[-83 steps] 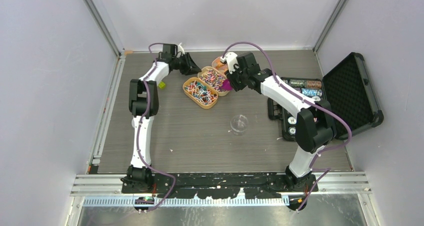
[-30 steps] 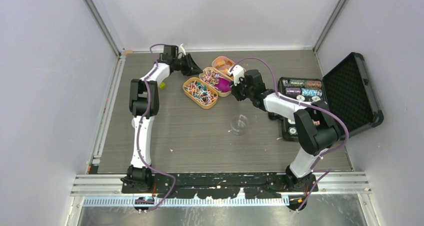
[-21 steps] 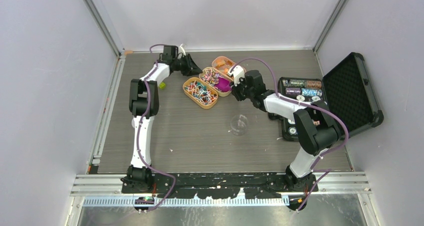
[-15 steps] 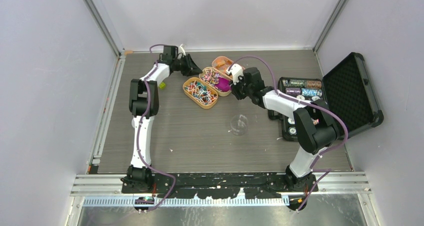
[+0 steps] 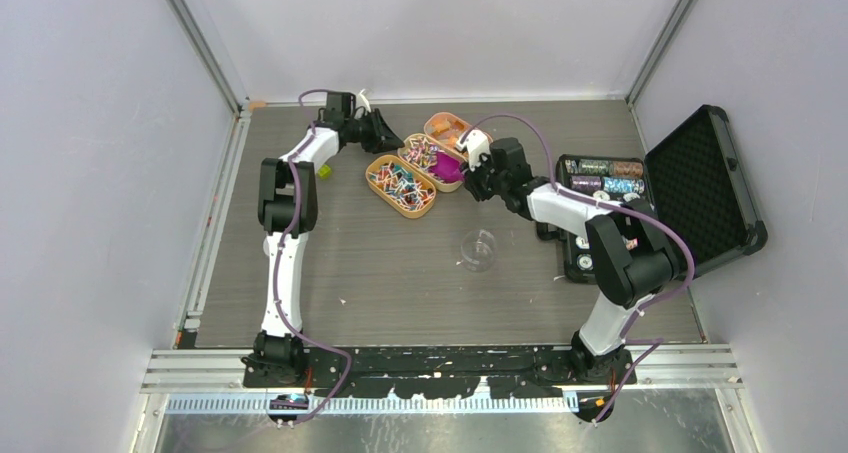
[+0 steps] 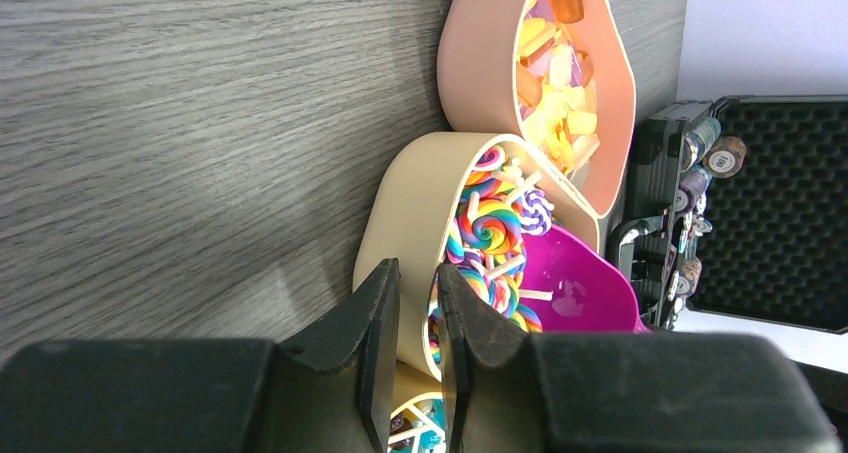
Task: Pack the candies
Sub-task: Scoop the fake candies from the storage box.
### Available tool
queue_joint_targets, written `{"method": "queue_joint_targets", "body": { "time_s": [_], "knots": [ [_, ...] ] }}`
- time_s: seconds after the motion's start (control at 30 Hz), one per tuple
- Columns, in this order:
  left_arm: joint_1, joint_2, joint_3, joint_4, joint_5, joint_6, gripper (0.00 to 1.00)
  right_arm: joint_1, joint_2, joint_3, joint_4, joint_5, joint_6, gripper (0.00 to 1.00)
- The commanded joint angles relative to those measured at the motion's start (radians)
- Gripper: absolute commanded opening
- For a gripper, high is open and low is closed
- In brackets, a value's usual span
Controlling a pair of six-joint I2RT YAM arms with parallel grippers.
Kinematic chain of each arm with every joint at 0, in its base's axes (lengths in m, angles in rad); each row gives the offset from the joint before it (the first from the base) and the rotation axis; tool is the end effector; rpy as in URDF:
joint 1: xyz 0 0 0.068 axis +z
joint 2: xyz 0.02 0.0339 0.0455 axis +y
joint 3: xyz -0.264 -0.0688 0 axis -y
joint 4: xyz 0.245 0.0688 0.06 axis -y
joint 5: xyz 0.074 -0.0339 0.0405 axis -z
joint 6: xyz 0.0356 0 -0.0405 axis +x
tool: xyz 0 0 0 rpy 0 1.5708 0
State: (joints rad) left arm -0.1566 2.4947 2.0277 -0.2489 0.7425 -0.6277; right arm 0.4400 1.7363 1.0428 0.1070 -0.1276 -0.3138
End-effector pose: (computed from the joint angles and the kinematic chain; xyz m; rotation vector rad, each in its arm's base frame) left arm 0.5416 -0.1099 0.1501 -0.1421 2.3642 -1.2450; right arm 0.3431 0.1665 0.2029 -0.8630 1.9794 0.2106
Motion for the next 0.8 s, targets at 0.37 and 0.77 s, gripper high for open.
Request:
{"method": "queue_joint_targets", "body": {
  "time_s": [0.37, 0.77],
  "knots": [
    [-0.029, -0.030, -0.006, -0.020, 0.077, -0.013, 0.22, -0.064, -0.020, -0.089, 0.171, -0.123, 0.051, 0.01],
    [-0.029, -0.040, 0.039, -0.069, 0.066, -0.013, 0.41, -0.084, -0.087, -0.164, 0.275, -0.155, 0.064, 0.00]
  ]
}}
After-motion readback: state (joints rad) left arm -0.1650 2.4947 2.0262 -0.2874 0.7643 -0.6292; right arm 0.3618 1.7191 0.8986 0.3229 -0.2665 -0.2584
